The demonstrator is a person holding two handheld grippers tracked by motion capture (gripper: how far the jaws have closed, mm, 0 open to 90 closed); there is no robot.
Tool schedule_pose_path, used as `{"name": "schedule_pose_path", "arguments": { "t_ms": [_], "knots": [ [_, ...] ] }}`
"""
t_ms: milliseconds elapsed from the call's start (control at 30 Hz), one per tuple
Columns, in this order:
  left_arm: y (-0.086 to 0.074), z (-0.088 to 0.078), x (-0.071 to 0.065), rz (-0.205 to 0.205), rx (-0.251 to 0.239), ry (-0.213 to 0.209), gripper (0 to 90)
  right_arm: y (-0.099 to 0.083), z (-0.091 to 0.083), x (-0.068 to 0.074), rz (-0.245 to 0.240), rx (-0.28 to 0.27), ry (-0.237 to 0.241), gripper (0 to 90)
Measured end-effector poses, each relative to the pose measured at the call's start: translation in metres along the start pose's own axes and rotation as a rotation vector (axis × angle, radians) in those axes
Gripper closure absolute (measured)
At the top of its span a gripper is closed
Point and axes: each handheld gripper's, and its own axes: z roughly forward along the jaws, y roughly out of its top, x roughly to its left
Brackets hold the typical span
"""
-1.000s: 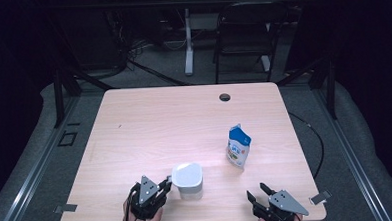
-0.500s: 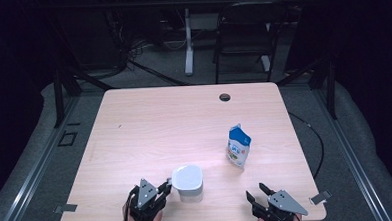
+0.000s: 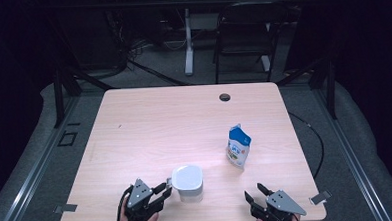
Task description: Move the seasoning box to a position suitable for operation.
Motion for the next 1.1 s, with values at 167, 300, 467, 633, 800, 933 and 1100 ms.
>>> {"name": "schedule_pose_path", "arguments": {
  "t_ms": [167, 300, 467, 633, 800, 933, 1100],
  "knots": [
    [0.003, -0.006, 0.001, 0.001, -0.004, -0.02, 68.4, 0.002, -0.001, 0.003, -0.01, 0.005, 0.006, 46.2],
    [0.005, -0.01, 0.003, -0.011, 0.0, -0.024, 68.7, 0.005, -0.001, 0.007, -0.035, 0.005, 0.015, 47.7],
    [0.009, -0.017, 0.007, -0.026, -0.016, -0.019, 69.8, 0.009, 0.001, 0.012, -0.056, 0.003, 0.031, 49.5],
    [0.014, -0.023, 0.011, -0.034, -0.034, -0.022, 71.0, 0.013, 0.002, 0.016, -0.07, 0.01, 0.04, 51.6],
    [0.018, -0.024, 0.016, -0.031, -0.021, -0.012, 70.7, 0.018, 0.003, 0.022, -0.103, 0.003, 0.043, 51.5],
    [0.019, -0.023, 0.019, -0.026, -0.012, -0.012, 69.8, 0.021, 0.005, 0.024, -0.115, 0.008, 0.051, 51.5],
    [0.022, -0.023, 0.022, -0.039, -0.026, -0.016, 65.6, 0.021, 0.008, 0.025, -0.105, 0.016, 0.067, 51.6]
  ]
}}
